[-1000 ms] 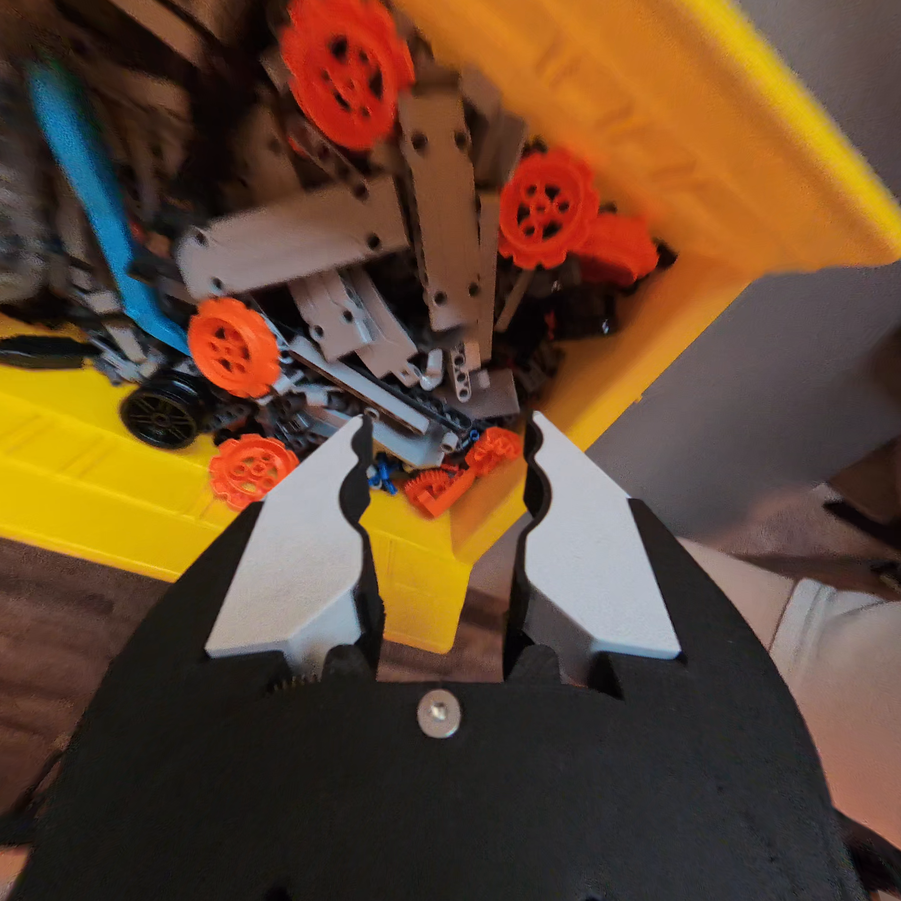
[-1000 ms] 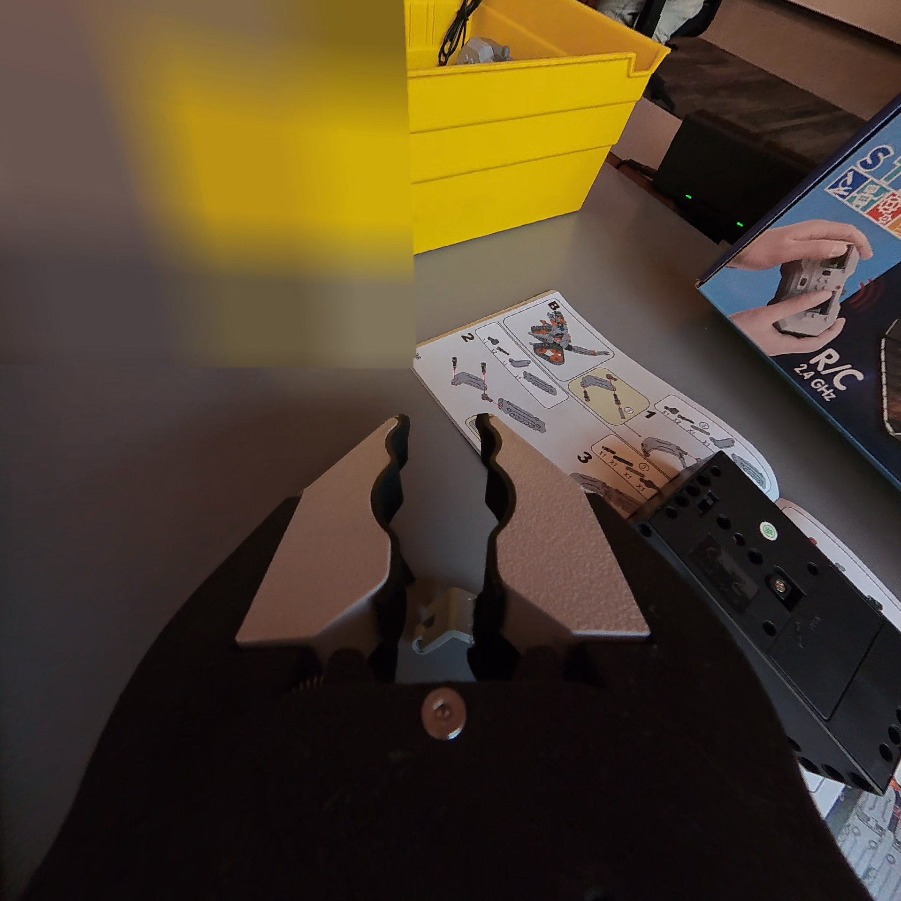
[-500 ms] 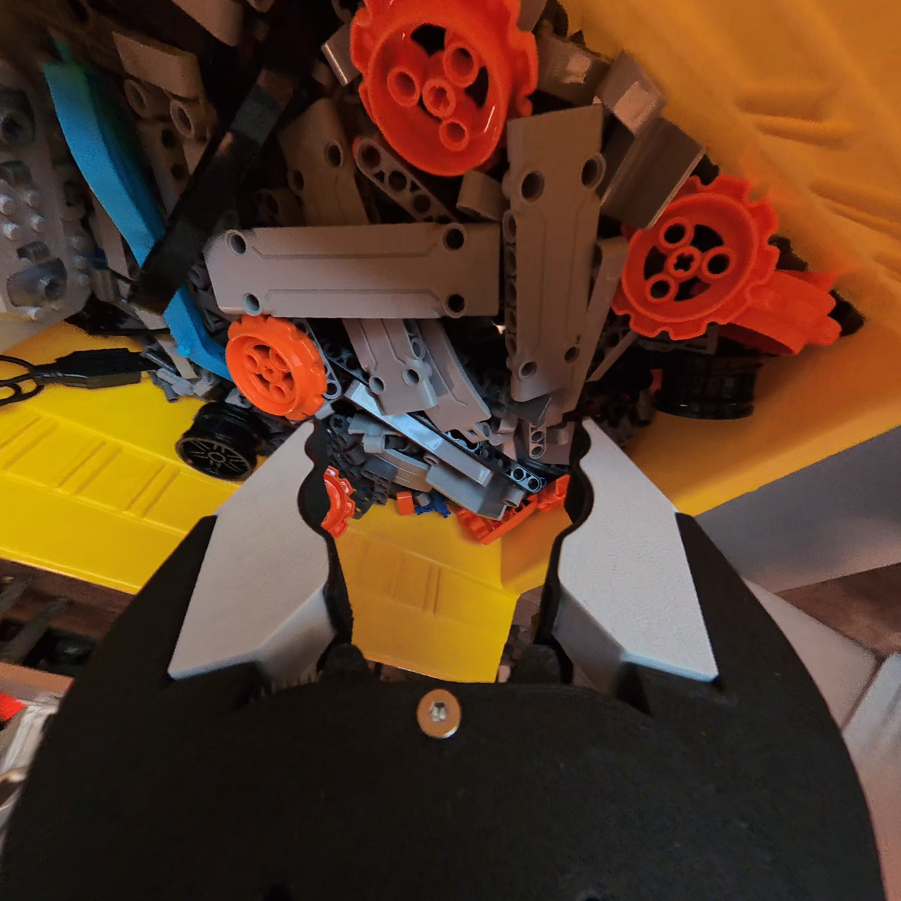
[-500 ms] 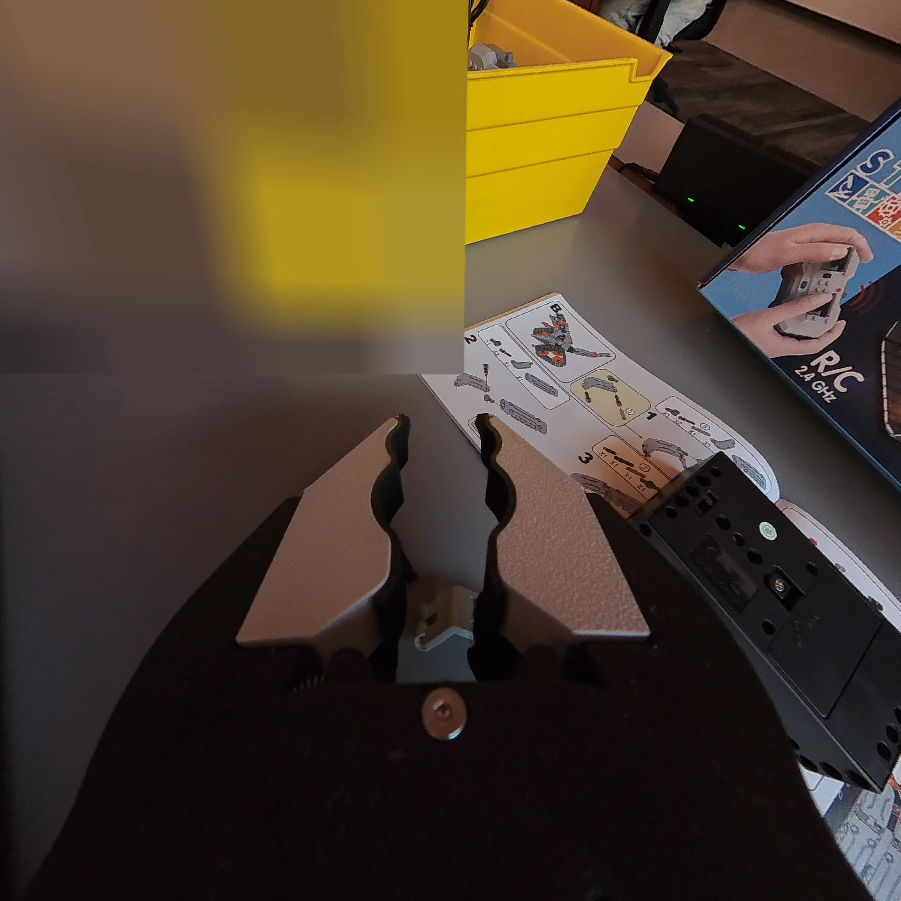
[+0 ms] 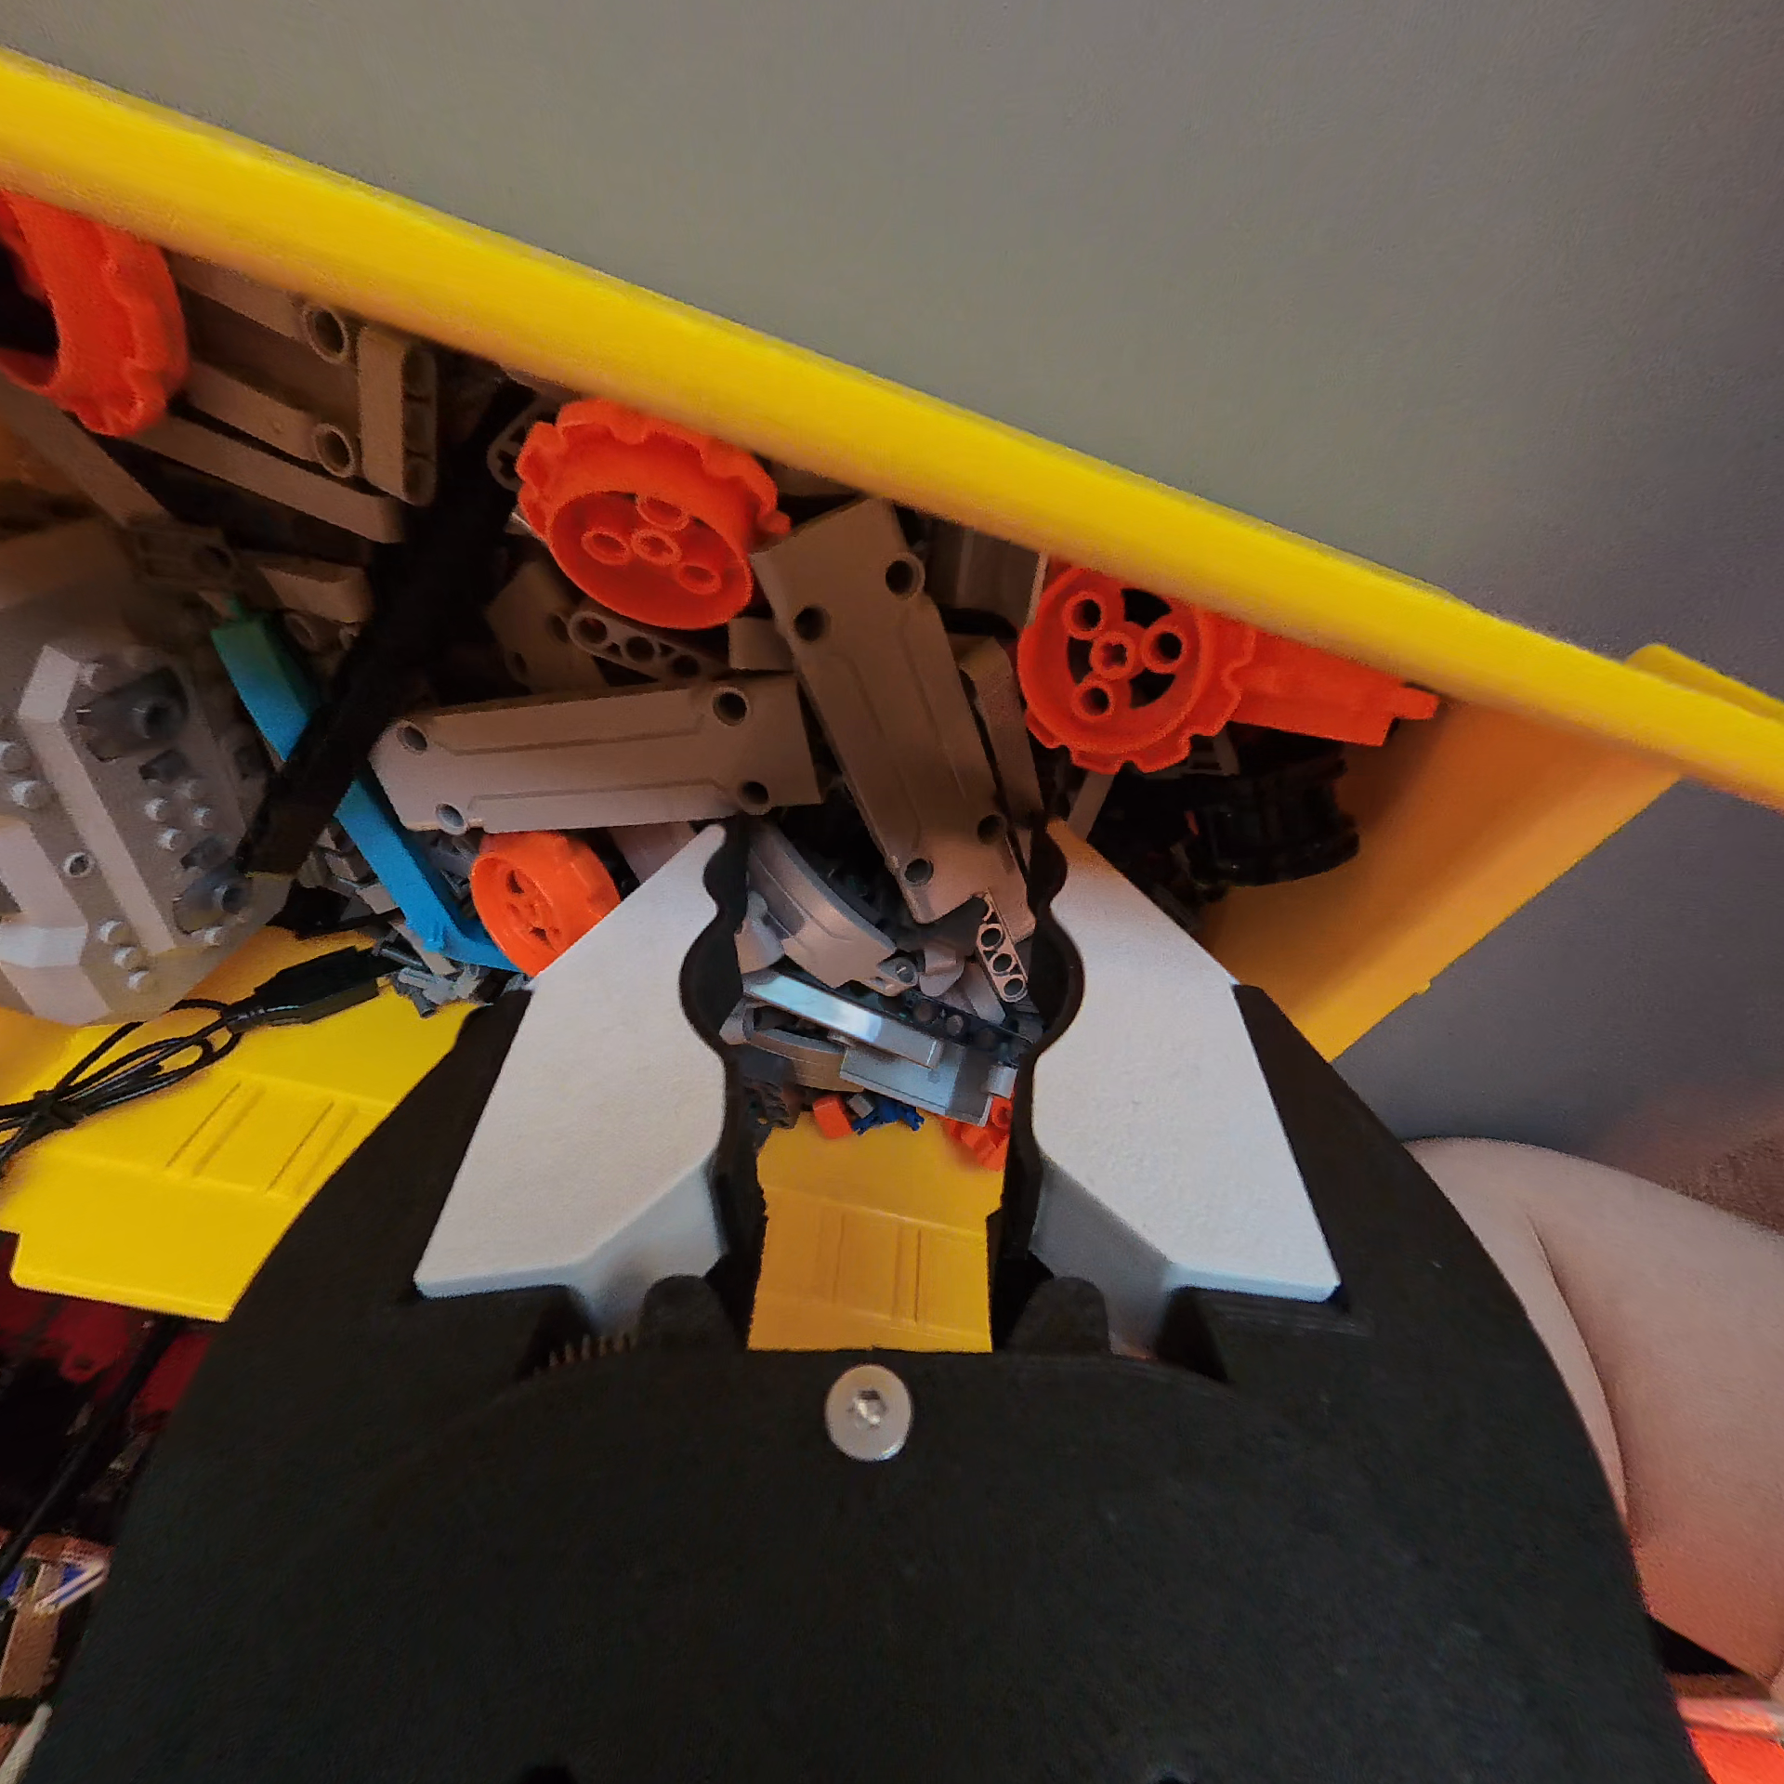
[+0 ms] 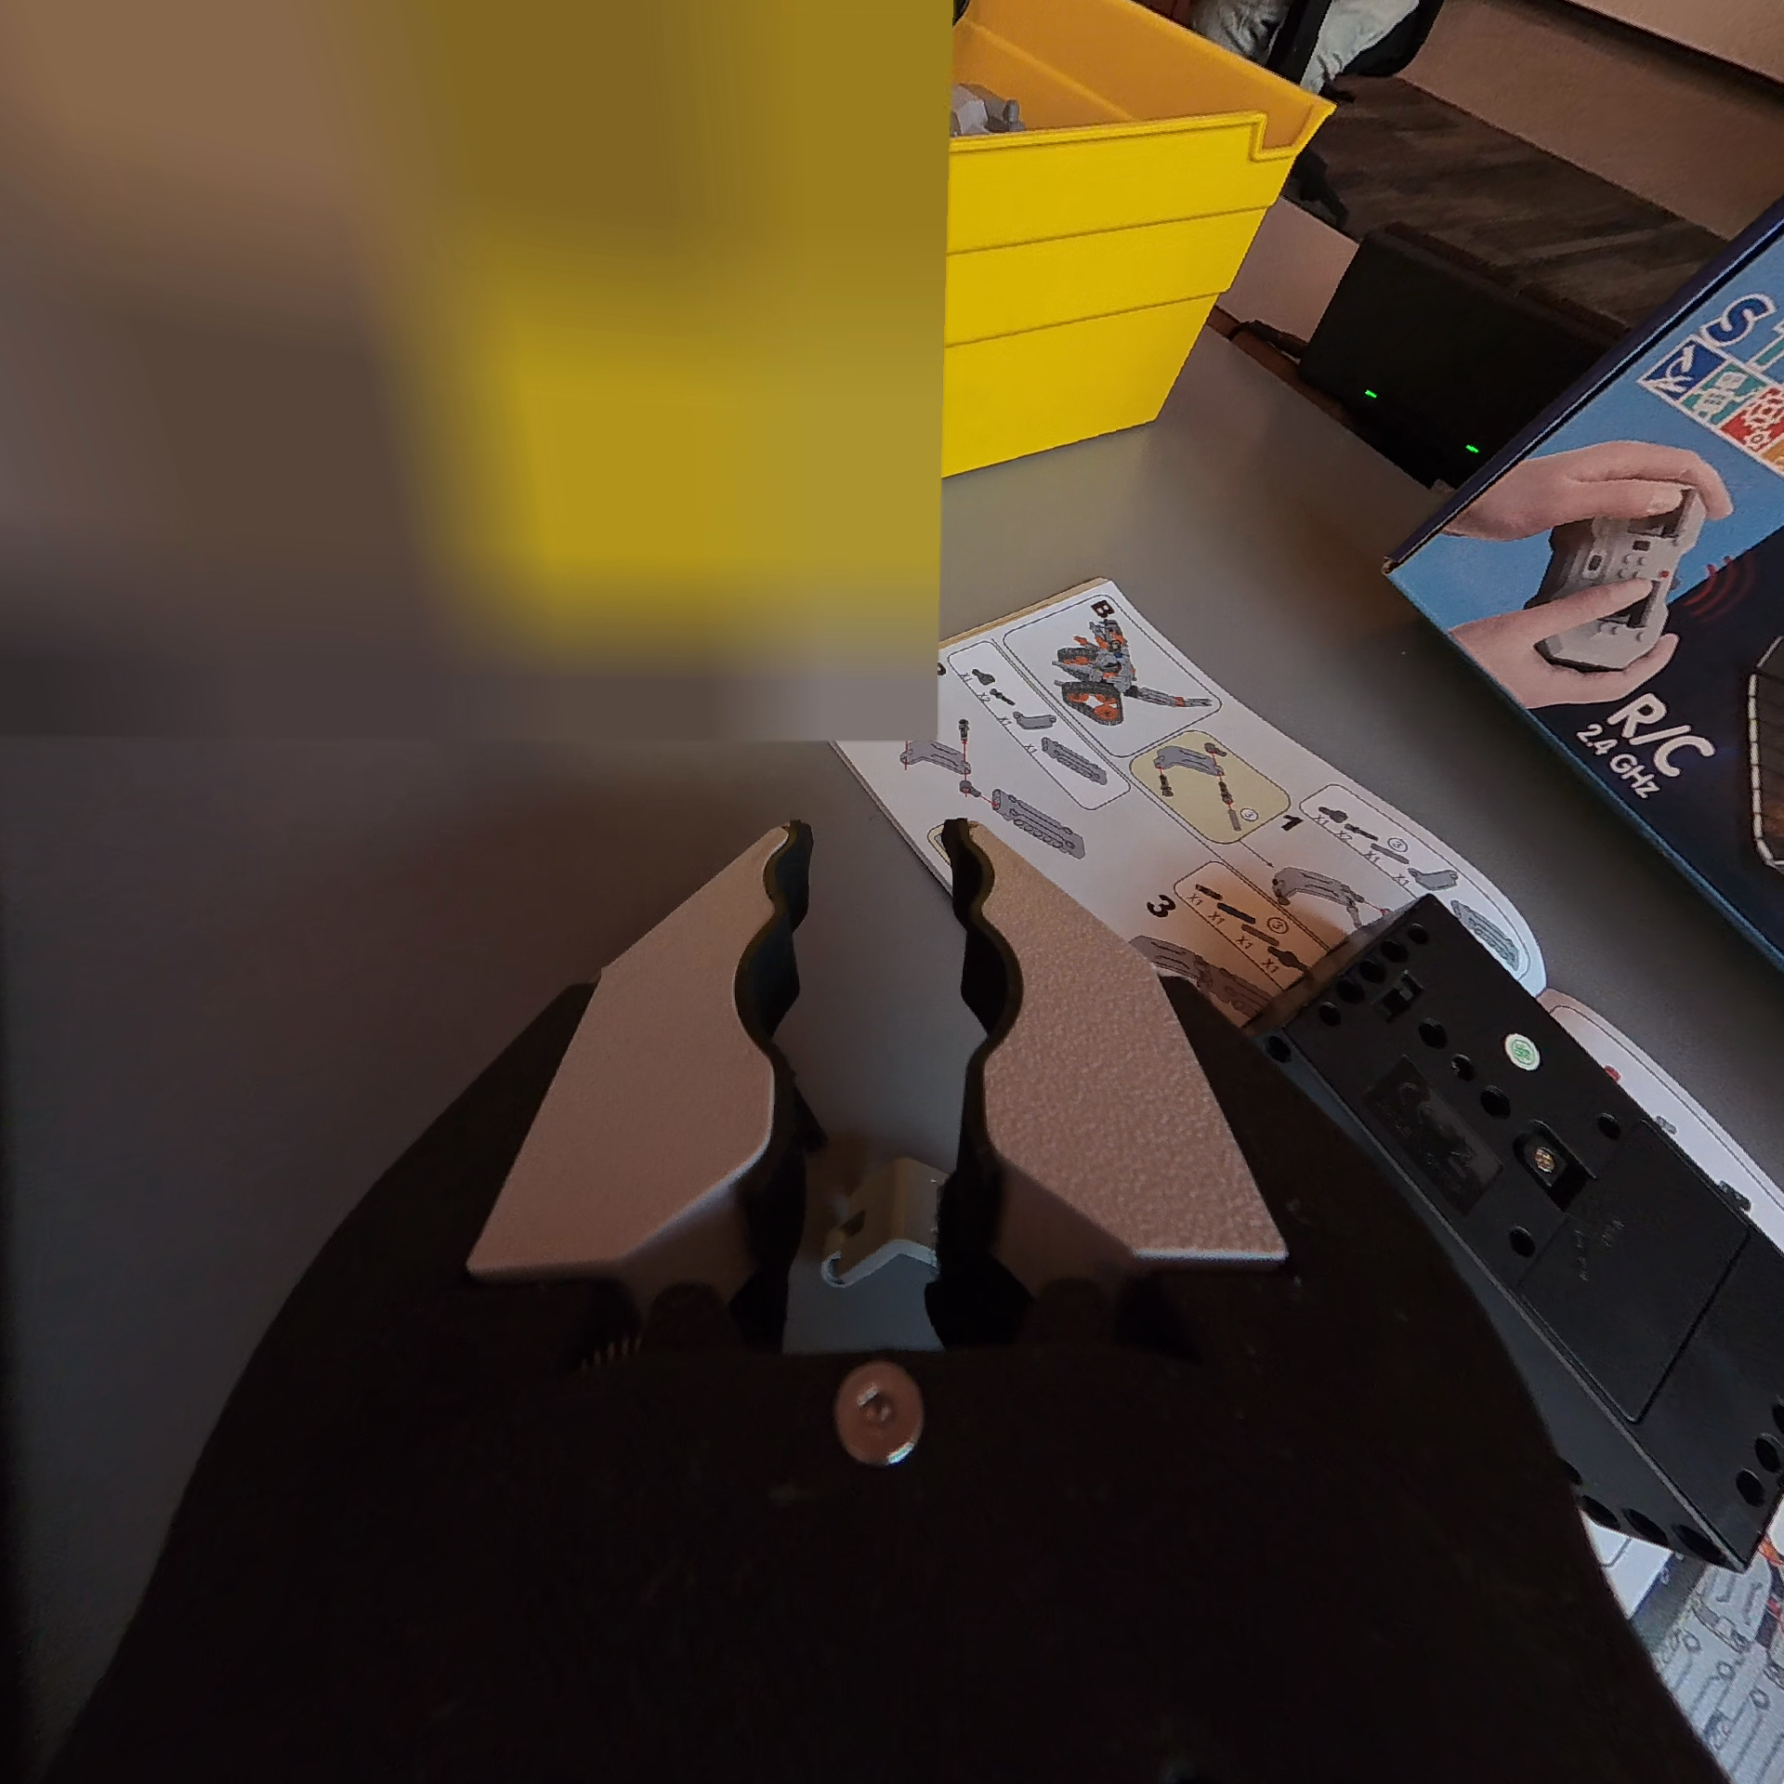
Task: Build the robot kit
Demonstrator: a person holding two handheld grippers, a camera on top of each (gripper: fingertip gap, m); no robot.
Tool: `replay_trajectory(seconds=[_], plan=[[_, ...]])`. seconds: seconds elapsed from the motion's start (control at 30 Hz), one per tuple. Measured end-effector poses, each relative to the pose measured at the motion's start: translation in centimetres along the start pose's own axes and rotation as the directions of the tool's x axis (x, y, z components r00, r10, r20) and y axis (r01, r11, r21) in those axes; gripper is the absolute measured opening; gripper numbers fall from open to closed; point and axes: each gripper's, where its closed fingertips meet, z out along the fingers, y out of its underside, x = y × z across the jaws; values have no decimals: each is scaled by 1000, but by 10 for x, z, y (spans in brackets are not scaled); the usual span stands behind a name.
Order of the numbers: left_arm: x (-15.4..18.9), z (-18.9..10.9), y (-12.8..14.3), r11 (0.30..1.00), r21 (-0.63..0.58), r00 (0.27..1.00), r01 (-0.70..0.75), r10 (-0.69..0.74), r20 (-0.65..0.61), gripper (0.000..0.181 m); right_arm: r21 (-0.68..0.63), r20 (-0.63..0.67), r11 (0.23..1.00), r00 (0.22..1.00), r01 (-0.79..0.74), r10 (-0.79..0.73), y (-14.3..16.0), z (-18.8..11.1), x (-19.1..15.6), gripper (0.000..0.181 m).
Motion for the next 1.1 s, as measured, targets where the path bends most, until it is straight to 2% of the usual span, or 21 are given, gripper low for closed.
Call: replay_trajectory(seconds=[0.07, 0.17, 0.3, 0.37, 0.47, 0.63, 0.73, 0.8, 0.87, 0.93, 1.03, 1.1], plan=[[-1, -1, -2, 1000, -2, 1000, 3, -3, 7, 51, 0, 2, 1000, 1000, 0, 0, 0, 0, 0, 28], [-5, -6, 0, 1000, 21, 999, -8, 7, 38, 27, 0, 5, 1000, 1000, -1, 1, 0, 0, -1, 28], [-15, -13, 11, 999, 37, 998, 31, -33, 60, 26, -3, 7, 1000, 1000, -3, 3, 1, 1, -1, 28], [-29, -20, 16, 993, 77, 991, 92, -99, 90, 26, -5, 8, 1000, 1000, -2, 2, 1, 1, -1, 28], [-58, -27, 25, 965, 133, 960, 227, -244, 137, 26, -7, 8, 1000, 1000, 0, 0, 1, 1, -2, 28], [-99, -19, 44, 905, 120, 880, 408, -425, 214, 26, -10, 10, 1000, 1000, 0, 0, 2, 2, -2, 28], [-113, -16, 40, 874, 162, 846, 459, -486, 221, 27, -11, 12, 1000, 1000, 0, 1, 3, 2, -2, 28], [-113, -21, 30, 864, 214, 848, 456, -495, 189, 56, -10, 13, 1000, 1000, 0, 0, 2, 1, -2, 28], [-105, -29, 22, 866, 255, 867, 431, -475, 147, 69, -9, 14, 1000, 1000, -1, 1, 2, 1, -2, 28], [-90, -39, 15, 887, 290, 905, 359, -407, 122, 62, -11, 16, 1000, 1000, -2, 2, 3, 2, -2, 28], [-55, -41, 10, 946, 282, 976, 158, -194, 103, 62, -15, 17, 1000, 1000, 1, -1, 3, 2, -3, 28], [-37, -34, 12, 969, 247, 992, 6, -37, 121, 62, -16, 19, 1000, 1000, 3, -3, 3, 2, -4, 28]])
